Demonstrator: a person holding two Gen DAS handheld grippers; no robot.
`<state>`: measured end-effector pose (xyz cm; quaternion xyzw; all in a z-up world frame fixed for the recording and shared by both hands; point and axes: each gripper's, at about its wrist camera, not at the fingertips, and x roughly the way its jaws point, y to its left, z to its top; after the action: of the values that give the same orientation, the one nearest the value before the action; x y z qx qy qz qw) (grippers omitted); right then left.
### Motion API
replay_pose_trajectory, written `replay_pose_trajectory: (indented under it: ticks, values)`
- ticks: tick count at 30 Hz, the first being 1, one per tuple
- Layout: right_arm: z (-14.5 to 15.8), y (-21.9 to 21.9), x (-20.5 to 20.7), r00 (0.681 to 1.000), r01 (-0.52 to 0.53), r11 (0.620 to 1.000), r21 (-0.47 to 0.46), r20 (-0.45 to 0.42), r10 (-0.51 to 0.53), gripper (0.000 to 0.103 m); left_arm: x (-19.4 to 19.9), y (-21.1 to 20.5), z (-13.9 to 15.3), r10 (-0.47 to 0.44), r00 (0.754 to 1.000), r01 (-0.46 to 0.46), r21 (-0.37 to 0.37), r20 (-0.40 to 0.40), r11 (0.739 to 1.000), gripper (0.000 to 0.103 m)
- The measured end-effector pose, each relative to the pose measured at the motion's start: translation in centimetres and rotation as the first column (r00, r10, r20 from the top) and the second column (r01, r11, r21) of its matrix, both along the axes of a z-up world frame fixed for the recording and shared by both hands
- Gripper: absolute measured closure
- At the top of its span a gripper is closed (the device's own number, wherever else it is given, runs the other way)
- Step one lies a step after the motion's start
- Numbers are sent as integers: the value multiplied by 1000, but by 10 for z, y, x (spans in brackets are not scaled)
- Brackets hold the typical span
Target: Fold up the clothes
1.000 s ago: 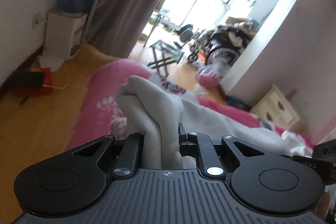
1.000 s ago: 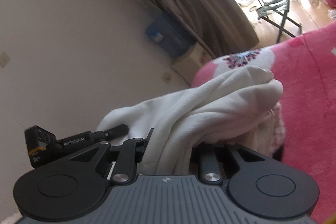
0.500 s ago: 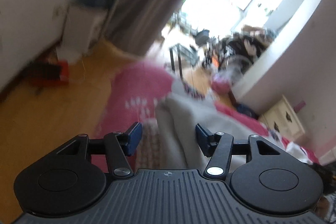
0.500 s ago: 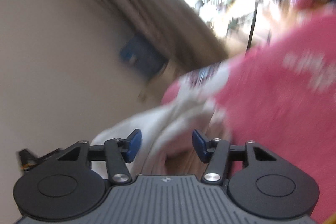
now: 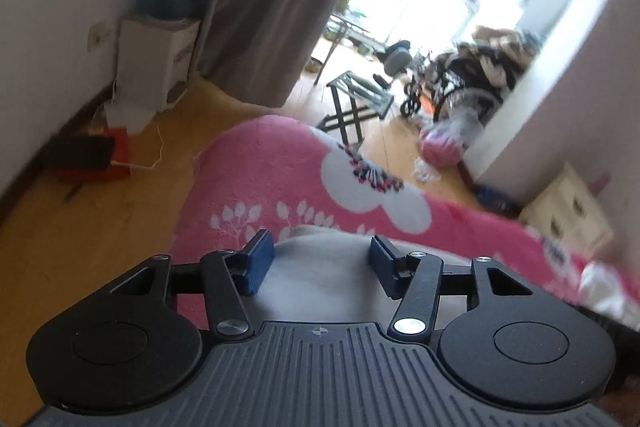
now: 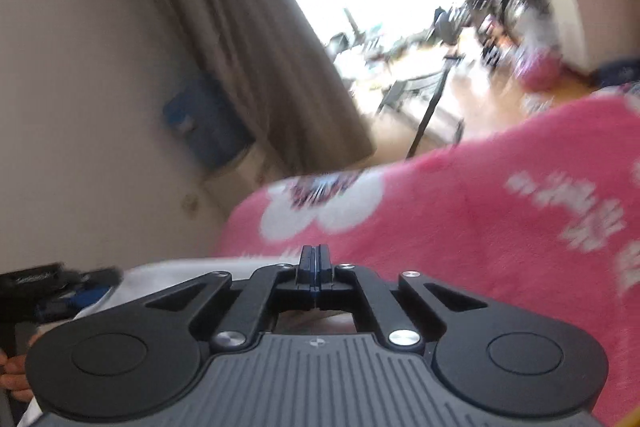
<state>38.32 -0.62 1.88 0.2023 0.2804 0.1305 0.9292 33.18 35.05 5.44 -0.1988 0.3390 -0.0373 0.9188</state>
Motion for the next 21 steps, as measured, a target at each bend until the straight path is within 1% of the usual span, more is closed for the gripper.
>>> replay_pose_trajectory:
  ticks: [1,3,4,6,8,9,10,12,13,14,15,16,17,18,19,21]
  values:
    - [7,-5,-7,1000,15,1000,-22,26,-14,99,-7,2,8,0,1000,0,10,14,1000,50]
    - [23,-15,-23,997,-5,1000,-30,72,7,99,-25,4,26,-13,999,10,48,49,999,50]
    - [30,-16,-28,995,-46,998,-34,87,49,99,-36,3,35,-28,997,23,60,70,998,50]
    - [43,-14,-46,981,-150,987,-61,113,156,99,-65,-6,49,-87,990,79,71,108,994,50]
    - [50,-5,-60,961,-230,966,-114,131,244,99,-90,-25,54,-177,978,166,98,108,981,50]
    - [52,0,-65,948,-271,953,-134,133,288,99,-100,-36,53,-222,970,209,128,95,969,50]
    - [51,8,-65,934,-319,938,-132,122,335,99,-110,-48,50,-270,960,256,161,75,953,50]
    - [45,24,-67,898,-417,898,-142,88,431,99,-125,-68,40,-350,936,336,213,31,917,50]
    - [36,36,-64,874,-470,867,-164,51,483,100,-130,-76,31,-379,925,367,242,1,898,50]
    - [22,48,-64,859,-499,840,-215,1,511,103,-133,-80,25,-395,918,385,264,-16,884,50]
    - [11,55,-65,865,-491,832,-259,-31,501,103,-135,-79,21,-401,916,390,278,-20,878,50]
    - [3,59,-67,871,-481,829,-286,-51,488,103,-136,-78,16,-406,914,395,292,-24,871,50]
    - [8,54,-72,882,-463,848,-260,-35,471,103,-137,-77,15,-409,912,398,292,-25,869,51]
    - [12,49,-77,892,-444,865,-232,-19,452,103,-135,-75,17,-411,911,401,277,-23,873,51]
    - [17,44,-81,901,-425,882,-205,-4,434,101,-135,-74,19,-411,911,402,275,-26,873,51]
    - [22,35,-85,920,-380,911,-163,34,390,100,-136,-73,22,-407,912,401,295,-42,867,51]
